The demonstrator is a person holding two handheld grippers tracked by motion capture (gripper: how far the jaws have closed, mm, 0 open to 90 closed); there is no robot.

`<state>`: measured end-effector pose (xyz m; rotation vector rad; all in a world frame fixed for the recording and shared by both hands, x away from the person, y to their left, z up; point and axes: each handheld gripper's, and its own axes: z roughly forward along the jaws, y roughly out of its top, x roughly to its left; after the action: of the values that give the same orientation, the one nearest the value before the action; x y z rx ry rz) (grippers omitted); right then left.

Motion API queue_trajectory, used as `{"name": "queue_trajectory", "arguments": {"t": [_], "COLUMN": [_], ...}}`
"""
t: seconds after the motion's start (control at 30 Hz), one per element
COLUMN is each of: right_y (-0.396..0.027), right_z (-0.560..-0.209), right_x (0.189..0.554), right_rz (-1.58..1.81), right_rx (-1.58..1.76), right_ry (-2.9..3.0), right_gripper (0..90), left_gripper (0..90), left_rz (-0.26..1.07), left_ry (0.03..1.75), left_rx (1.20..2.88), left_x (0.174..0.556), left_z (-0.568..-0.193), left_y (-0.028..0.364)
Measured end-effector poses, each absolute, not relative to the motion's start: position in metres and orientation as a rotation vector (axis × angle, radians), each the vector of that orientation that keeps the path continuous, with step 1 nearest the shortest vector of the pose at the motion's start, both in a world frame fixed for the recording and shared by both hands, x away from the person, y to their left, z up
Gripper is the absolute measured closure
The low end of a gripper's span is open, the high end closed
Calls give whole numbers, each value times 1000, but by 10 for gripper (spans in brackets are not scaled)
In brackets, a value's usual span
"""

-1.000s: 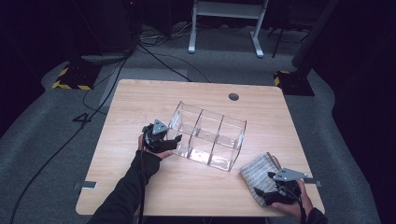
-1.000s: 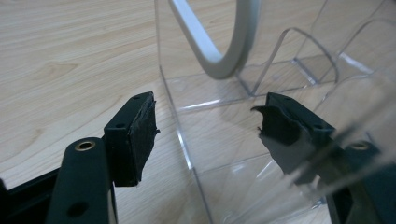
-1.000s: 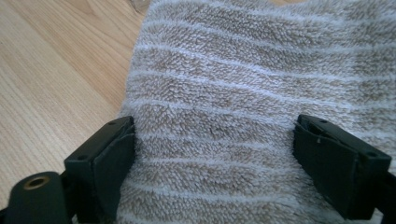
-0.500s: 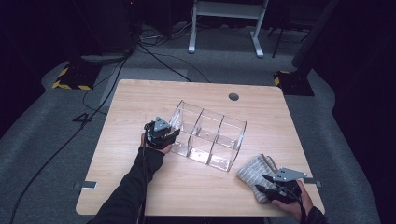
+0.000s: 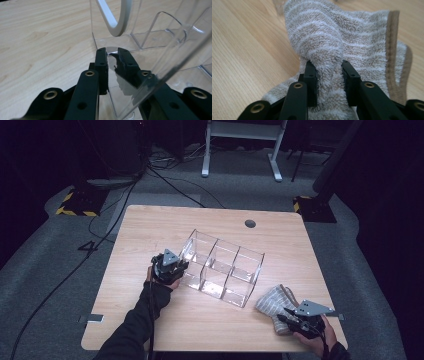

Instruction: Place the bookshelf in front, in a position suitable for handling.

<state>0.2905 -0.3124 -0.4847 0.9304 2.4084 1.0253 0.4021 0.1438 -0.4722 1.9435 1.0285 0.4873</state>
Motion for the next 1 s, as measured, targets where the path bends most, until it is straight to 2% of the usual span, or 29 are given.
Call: {"name": "queue_trajectory", "arguments": {"t": [0.23,0.43,0.53,0.6,0.63,0.7,0.77,0.8,0.87,1.0], "right_y": [-310,-295,-287,-284,-282,-276,-275,-272,-265,-257], "right_z": [-456,-418,-413,-415,-419,-438,-443,-449,-464,-478], "right_x": [286,282,285,287,288,291,291,292,295,296], "right_rz": [1173,1330,1345,1339,1323,1284,1274,1257,1227,1176], "right_rx": [880,793,768,778,782,794,797,797,797,802], "right_ry": [2282,2166,2153,2169,2172,2231,2246,2272,2318,2365], "right_gripper": [717,716,713,713,712,711,711,711,709,708], "left_gripper": [753,748,737,679,679,565,503,503,420,394], "left_rz": [511,514,507,509,509,530,550,562,577,615], "left_ry": [1035,1021,1007,994,980,959,935,924,930,941], "left_rx": [1950,1967,1970,1972,1961,1958,1963,1972,1977,1995], "left_x": [378,362,351,347,341,329,318,312,304,297], "left_z": [-472,-470,-469,-468,-467,-463,-461,-460,-460,-462], "left_y": [145,150,154,156,157,157,155,154,152,147]}}
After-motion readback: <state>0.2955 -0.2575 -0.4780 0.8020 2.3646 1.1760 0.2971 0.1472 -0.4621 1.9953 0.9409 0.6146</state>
